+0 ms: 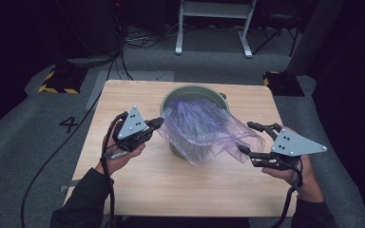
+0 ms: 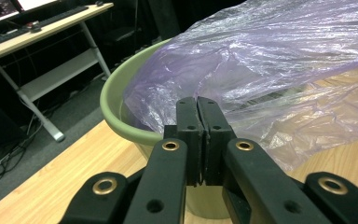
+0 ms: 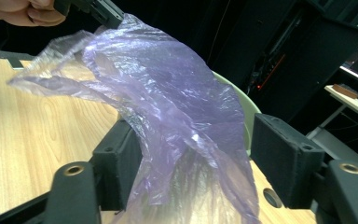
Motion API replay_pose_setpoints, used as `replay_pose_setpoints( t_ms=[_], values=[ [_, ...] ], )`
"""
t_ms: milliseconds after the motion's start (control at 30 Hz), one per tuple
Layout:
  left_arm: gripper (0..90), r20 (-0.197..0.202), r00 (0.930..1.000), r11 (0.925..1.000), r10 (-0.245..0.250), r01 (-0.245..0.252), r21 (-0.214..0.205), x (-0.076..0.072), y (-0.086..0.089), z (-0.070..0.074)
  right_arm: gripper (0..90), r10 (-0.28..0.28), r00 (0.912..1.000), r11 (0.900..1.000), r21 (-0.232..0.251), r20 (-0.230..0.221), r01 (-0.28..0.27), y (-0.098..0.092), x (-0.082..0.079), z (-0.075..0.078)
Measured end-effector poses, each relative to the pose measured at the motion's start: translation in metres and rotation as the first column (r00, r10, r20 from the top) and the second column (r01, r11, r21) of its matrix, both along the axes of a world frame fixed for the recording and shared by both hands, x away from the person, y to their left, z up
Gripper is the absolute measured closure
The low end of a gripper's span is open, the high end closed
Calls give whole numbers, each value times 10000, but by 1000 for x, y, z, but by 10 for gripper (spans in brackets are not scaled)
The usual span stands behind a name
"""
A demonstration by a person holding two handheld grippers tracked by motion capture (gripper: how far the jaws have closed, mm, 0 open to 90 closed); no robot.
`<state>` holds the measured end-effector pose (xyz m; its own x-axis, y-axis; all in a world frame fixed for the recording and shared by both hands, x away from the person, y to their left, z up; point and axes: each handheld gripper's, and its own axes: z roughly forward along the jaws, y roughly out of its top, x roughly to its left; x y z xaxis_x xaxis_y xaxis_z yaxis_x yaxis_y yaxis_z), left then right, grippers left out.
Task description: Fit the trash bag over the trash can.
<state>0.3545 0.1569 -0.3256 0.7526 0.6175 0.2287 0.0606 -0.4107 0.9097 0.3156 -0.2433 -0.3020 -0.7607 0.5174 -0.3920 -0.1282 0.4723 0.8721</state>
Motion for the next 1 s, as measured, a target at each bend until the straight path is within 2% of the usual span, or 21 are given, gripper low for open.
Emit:
replay_pose_setpoints(
  t_ms=[100, 167, 233, 467, 567, 800, 900, 967, 1000],
  values=[
    [883, -31, 10000, 10000, -7, 7, -45, 0, 2, 0, 347, 213, 9998, 9996, 180, -29, -212, -5, -1, 2],
    [892, -17, 10000, 10000, 35, -35, 2, 1, 3, 0, 329, 188, 9998, 9997, 129, 7, -188, -7, -3, 2],
    [895, -30, 10000, 10000, 50, -50, 9, 1, 3, 0, 307, 242, 9996, 9997, 85, -146, -240, -10, -6, 1],
    [897, -89, 9998, 9999, 166, -166, 0, 2, 4, -3, 265, 94, 9984, 9997, -236, -558, -107, -16, -17, -18],
    [896, -87, 9998, 9998, 182, -182, 8, 3, 5, -3, 264, 49, 9980, 10000, -73, -629, -54, -22, -20, -20],
    [887, -182, 9995, 9996, 266, -268, -72, 8, 6, -4, 325, -355, 9989, 9974, 617, -295, 373, -37, -16, -10],
    [894, -207, 9992, 9994, 327, -329, -81, 10, 9, -4, 302, -129, 9991, 9970, 758, -403, 160, -39, -15, -8],
    [895, -240, 9989, 9991, 405, -407, -90, 11, 11, -5, 291, 243, 9990, 9975, 670, -380, -218, -38, -19, -9],
    [895, -247, 9987, 9989, 447, -449, -93, 12, 12, -5, 284, 233, 9991, 9983, 551, -347, -213, -37, -21, -9]
  ],
)
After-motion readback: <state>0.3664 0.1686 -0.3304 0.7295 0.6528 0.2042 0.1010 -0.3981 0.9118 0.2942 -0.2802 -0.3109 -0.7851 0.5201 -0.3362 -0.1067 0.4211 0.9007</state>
